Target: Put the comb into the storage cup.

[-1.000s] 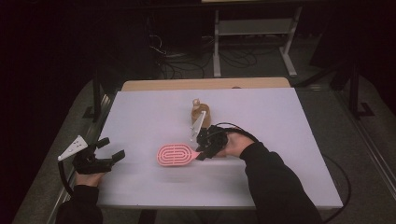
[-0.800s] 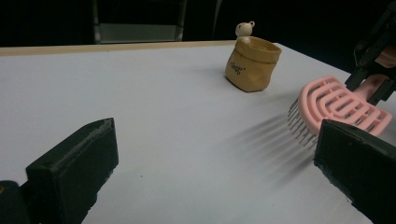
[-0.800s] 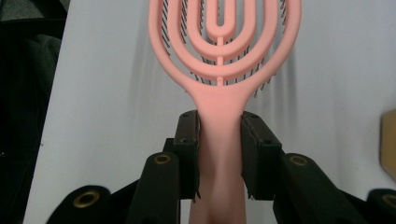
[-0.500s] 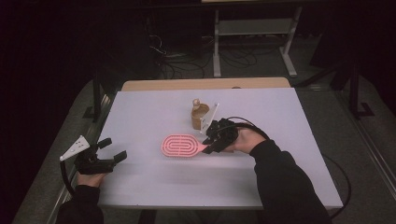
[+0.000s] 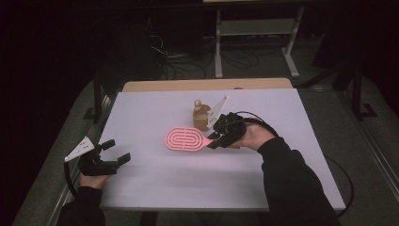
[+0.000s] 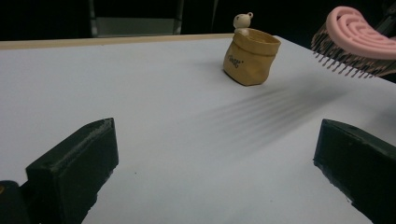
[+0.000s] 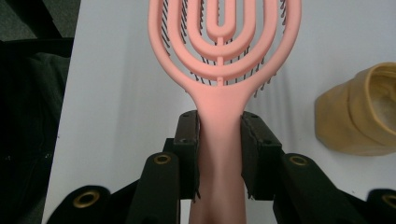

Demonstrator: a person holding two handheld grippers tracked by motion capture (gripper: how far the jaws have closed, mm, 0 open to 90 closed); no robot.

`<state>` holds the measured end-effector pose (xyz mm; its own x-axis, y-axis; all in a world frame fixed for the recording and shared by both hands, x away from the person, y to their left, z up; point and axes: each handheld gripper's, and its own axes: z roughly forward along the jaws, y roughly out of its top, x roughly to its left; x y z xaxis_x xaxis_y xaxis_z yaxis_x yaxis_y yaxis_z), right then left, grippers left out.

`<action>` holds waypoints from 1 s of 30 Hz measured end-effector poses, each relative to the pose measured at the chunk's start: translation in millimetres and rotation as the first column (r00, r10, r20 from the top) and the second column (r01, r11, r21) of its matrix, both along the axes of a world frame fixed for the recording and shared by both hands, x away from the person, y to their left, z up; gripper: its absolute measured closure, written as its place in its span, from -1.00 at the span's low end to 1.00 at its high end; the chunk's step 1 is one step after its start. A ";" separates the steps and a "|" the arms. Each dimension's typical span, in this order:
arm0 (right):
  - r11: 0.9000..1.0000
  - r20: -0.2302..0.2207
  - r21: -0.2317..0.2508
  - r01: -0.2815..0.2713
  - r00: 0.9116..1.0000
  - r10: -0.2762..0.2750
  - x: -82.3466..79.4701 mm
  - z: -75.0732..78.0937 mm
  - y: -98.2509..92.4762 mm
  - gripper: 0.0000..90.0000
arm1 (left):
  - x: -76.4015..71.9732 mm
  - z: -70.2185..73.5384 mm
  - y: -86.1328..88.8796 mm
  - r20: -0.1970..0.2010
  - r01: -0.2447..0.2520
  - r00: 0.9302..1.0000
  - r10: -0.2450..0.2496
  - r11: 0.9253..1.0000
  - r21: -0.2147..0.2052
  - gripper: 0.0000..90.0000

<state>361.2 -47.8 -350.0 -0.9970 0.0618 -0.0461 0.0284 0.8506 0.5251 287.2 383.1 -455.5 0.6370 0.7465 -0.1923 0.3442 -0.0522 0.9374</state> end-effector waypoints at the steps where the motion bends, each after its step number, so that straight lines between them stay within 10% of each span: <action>1: 1.000 0.000 0.000 0.000 1.000 0.000 0.0 0.0 0.0 0.53 | 0.0 0.0 0.0 0.000 0.000 1.000 0.000 1.000 0.000 -1.00; 17: 1.000 0.046 0.011 0.018 0.999 -0.019 3.9 29.5 -9.4 0.52 | 4.8 14.7 -14.8 0.022 0.012 1.000 -0.013 0.999 0.048 -1.00; 30: 1.000 0.084 0.009 0.021 0.996 -0.022 2.4 43.9 -9.3 0.52 | 16.6 27.0 -31.3 -0.079 0.094 0.993 -0.090 0.994 0.049 -1.00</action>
